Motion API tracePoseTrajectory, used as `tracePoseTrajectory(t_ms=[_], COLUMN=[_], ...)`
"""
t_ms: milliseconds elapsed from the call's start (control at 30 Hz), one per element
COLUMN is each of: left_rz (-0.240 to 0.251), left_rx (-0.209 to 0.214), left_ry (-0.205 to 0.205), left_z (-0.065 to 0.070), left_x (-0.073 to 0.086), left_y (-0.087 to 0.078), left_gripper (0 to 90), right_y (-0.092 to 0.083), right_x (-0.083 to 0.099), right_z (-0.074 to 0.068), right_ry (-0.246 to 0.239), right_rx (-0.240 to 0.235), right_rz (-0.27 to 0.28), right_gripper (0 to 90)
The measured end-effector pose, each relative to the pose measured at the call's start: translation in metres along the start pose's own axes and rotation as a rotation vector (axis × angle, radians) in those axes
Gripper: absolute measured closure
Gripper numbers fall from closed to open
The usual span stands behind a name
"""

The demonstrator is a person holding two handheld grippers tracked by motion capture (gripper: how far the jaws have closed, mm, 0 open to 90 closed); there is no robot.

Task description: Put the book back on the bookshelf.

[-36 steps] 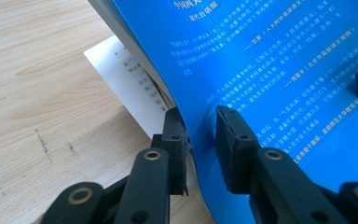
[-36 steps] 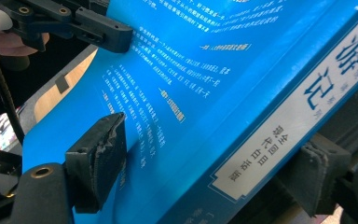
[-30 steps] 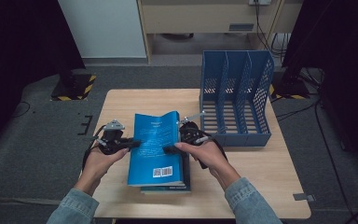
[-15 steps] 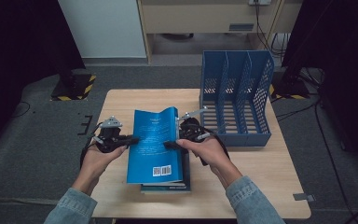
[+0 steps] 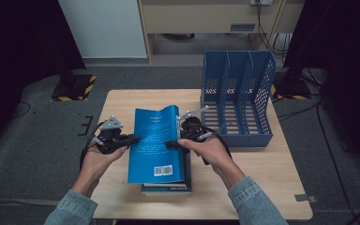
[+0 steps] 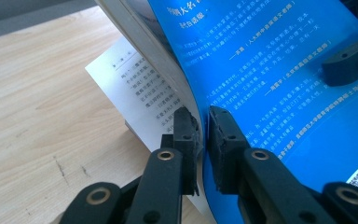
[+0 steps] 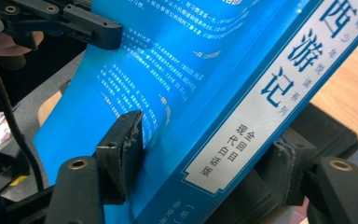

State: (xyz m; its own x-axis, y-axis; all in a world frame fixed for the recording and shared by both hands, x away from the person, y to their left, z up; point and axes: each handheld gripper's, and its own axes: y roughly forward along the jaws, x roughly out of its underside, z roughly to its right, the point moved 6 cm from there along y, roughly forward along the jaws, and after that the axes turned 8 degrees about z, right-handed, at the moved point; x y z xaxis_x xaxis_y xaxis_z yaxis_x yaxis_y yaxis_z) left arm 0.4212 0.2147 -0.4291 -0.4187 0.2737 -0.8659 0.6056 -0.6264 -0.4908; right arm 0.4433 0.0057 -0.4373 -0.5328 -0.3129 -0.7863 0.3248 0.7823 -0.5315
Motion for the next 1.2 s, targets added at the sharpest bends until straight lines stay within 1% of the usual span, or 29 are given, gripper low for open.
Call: tracePoseTrajectory(t_ms=[133,200,333,400,500,567,667,733,867,1067,1200], left_rz=[0.017,0.025,0.043,0.054,0.069,0.071,0.068,0.068,0.062,0.06,0.064], left_rx=[-0.005,-0.007,-0.012,-0.01,0.006,0.006,0.006,0.007,0.004,0.0,-0.003], left_ry=[0.023,0.03,0.06,0.068,0.065,0.073,0.083,0.084,0.097,0.101,0.102], left_z=[0.002,0.002,0.004,0.004,0.004,0.005,0.006,0.007,0.008,0.007,0.005], left_x=[-0.007,-0.01,-0.012,-0.014,-0.016,-0.017,-0.019,-0.02,-0.021,-0.022,-0.026], left_y=[-0.004,-0.005,-0.006,-0.008,-0.01,-0.01,-0.009,-0.01,-0.009,-0.009,-0.01], left_gripper=[82.2,82.4,82.5,82.6,83.0,83.2,83.2,83.2,83.2,83.1,83.1], right_y=[-0.004,-0.006,-0.008,-0.008,-0.009,-0.01,-0.01,-0.01,-0.007,-0.002,-0.002], right_x=[-0.006,-0.009,-0.013,-0.014,-0.018,-0.022,-0.027,-0.027,-0.027,-0.032,-0.036], right_z=[-0.002,-0.003,-0.003,-0.002,-0.001,0.0,0.001,0.003,0.008,0.014,0.015], right_ry=[-0.024,-0.026,-0.033,-0.037,-0.041,-0.042,-0.04,-0.03,-0.017,0.0,-0.005], right_rx=[0.009,0.008,0.006,0.005,0.003,0.006,0.01,0.004,0.008,0.01,0.019], right_rz=[0.018,0.017,0.01,0.007,0.007,0.015,0.013,0.01,0.004,-0.005,-0.005], right_gripper=[37.7,37.8,38.1,38.2,38.3,38.5,38.3,38.6,38.7,39.0,40.8])
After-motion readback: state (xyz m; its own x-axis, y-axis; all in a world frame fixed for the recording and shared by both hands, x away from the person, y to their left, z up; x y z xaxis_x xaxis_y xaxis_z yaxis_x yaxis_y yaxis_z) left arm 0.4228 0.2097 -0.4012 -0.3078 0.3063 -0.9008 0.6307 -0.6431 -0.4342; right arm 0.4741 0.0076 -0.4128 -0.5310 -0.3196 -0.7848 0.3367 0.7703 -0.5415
